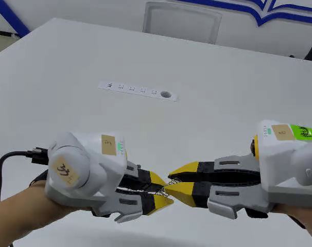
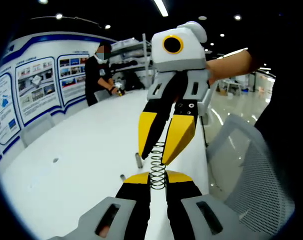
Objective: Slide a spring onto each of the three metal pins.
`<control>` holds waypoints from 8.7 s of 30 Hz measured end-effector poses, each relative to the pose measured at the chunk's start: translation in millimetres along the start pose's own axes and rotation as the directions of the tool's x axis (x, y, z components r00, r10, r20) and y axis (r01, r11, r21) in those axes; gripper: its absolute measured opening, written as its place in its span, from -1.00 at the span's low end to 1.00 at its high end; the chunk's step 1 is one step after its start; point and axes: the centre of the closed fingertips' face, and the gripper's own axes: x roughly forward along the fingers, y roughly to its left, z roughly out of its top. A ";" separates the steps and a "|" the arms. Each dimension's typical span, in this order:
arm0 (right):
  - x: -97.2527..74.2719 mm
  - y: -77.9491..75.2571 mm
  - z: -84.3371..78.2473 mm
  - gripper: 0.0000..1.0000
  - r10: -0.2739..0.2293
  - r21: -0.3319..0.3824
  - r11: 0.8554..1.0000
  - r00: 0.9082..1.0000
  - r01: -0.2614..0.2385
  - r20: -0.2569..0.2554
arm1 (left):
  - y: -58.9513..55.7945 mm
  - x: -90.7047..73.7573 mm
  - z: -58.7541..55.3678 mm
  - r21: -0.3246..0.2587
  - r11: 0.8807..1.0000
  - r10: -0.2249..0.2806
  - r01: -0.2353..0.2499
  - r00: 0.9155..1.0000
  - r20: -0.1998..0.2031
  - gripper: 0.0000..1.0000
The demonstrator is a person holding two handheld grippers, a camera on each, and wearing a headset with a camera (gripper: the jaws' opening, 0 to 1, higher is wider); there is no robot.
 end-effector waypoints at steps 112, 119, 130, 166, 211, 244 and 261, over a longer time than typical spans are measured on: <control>51.0 -120.6 -132.8 -0.77 -0.255 0.060 0.955 0.906 0.290 -0.337 | 65.0 -58.9 -60.6 -0.219 0.925 0.296 -0.310 0.950 -0.095 0.95; 53.4 -120.9 -134.8 -0.77 -0.254 0.051 0.957 0.907 0.287 -0.337 | 65.6 -58.8 -59.3 -0.220 0.925 0.295 -0.309 0.951 -0.093 0.95; 51.8 -123.4 -132.8 -0.61 -0.273 0.055 0.950 0.906 0.306 -0.323 | 65.6 -58.7 -57.6 -0.213 0.928 0.291 -0.304 0.952 -0.092 0.95; 118.9 -75.5 -124.0 -0.57 -0.010 -0.157 0.985 0.883 -0.072 -0.470 | 65.2 -72.1 -67.4 -0.213 0.926 0.294 -0.312 0.949 -0.112 0.94; 113.2 -70.5 -129.3 -0.78 0.046 -0.145 0.977 0.823 -0.154 -0.566 | 62.4 -70.8 -68.4 -0.225 0.926 0.284 -0.302 0.952 -0.110 0.82; 54.1 -12.2 -41.7 -0.79 -0.037 -0.466 0.866 0.906 -0.181 -0.421 | 35.1 -32.4 -43.2 -0.095 0.976 0.180 -0.194 0.974 -0.140 -0.47; 49.9 -0.7 -38.1 -0.78 -0.020 -0.487 0.850 0.911 -0.202 -0.412 | 19.3 -31.1 -39.3 -0.052 0.992 0.108 -0.118 0.981 -0.163 -0.79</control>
